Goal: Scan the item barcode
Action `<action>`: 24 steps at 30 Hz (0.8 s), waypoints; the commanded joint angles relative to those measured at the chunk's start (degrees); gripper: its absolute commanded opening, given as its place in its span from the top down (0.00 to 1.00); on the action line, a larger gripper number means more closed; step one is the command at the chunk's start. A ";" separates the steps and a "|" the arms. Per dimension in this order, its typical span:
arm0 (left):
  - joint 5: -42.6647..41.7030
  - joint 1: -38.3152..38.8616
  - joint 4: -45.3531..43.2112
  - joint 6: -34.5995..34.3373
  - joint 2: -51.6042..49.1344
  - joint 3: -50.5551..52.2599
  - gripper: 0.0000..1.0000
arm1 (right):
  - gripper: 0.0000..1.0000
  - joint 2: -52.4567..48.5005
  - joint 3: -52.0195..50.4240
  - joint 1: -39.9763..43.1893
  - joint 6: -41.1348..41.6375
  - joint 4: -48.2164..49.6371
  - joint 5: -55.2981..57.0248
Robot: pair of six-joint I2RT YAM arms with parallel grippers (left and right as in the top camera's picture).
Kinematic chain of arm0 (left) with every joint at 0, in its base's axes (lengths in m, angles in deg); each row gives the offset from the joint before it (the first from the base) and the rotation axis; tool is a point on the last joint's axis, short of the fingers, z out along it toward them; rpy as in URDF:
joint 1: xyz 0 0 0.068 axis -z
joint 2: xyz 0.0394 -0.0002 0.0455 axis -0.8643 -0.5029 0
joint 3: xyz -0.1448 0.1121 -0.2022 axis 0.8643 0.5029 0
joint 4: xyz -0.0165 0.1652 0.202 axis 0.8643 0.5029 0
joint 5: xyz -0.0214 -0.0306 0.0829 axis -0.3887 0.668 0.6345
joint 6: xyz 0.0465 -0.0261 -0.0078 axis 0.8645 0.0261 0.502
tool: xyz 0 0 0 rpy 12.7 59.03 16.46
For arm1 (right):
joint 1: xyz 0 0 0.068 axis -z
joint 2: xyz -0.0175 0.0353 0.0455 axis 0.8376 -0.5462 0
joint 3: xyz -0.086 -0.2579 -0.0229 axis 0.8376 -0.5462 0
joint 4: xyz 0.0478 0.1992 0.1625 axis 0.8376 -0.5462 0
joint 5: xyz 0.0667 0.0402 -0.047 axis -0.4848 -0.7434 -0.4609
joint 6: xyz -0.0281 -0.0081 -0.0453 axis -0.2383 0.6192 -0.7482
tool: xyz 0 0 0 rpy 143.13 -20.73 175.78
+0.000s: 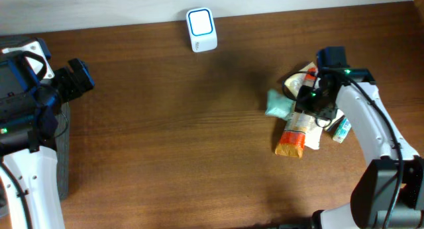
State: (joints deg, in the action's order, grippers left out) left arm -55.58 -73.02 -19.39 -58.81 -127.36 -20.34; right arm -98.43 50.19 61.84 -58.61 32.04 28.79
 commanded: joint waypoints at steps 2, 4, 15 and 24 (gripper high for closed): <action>-0.57 -0.20 -0.26 1.09 0.28 -0.20 0.01 | 0.23 4.55 5.38 1.38 -6.86 -2.21 -8.66; -0.57 -0.20 -0.26 1.09 0.28 -0.20 0.01 | 0.22 10.54 11.74 -0.55 -9.09 -8.85 -9.79; -0.57 -0.20 -0.26 1.09 0.28 -0.20 0.01 | 0.01 46.51 15.41 -5.97 -10.19 -15.82 4.52; -0.57 -0.20 -0.26 1.09 0.28 -0.20 0.01 | 0.01 87.06 -61.68 -1.14 -10.12 54.18 -4.07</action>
State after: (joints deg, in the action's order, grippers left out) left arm -55.75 -73.02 -19.30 -58.81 -127.34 -20.34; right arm -17.01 -1.90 60.29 -68.67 81.22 27.41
